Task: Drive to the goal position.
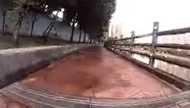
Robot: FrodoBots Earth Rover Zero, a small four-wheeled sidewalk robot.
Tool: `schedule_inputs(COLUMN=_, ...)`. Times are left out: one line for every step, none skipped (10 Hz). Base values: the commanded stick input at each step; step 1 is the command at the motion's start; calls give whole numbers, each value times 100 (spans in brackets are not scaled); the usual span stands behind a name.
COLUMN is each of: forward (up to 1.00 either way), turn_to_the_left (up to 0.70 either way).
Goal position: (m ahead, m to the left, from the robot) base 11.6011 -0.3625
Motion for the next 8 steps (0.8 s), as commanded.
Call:
schedule_inputs(forward=70, turn_to_the_left=0)
schedule_inputs(forward=70, turn_to_the_left=0)
schedule_inputs(forward=70, turn_to_the_left=0)
schedule_inputs(forward=70, turn_to_the_left=0)
schedule_inputs(forward=70, turn_to_the_left=0)
schedule_inputs(forward=70, turn_to_the_left=0)
schedule_inputs(forward=70, turn_to_the_left=0)
schedule_inputs(forward=70, turn_to_the_left=0)
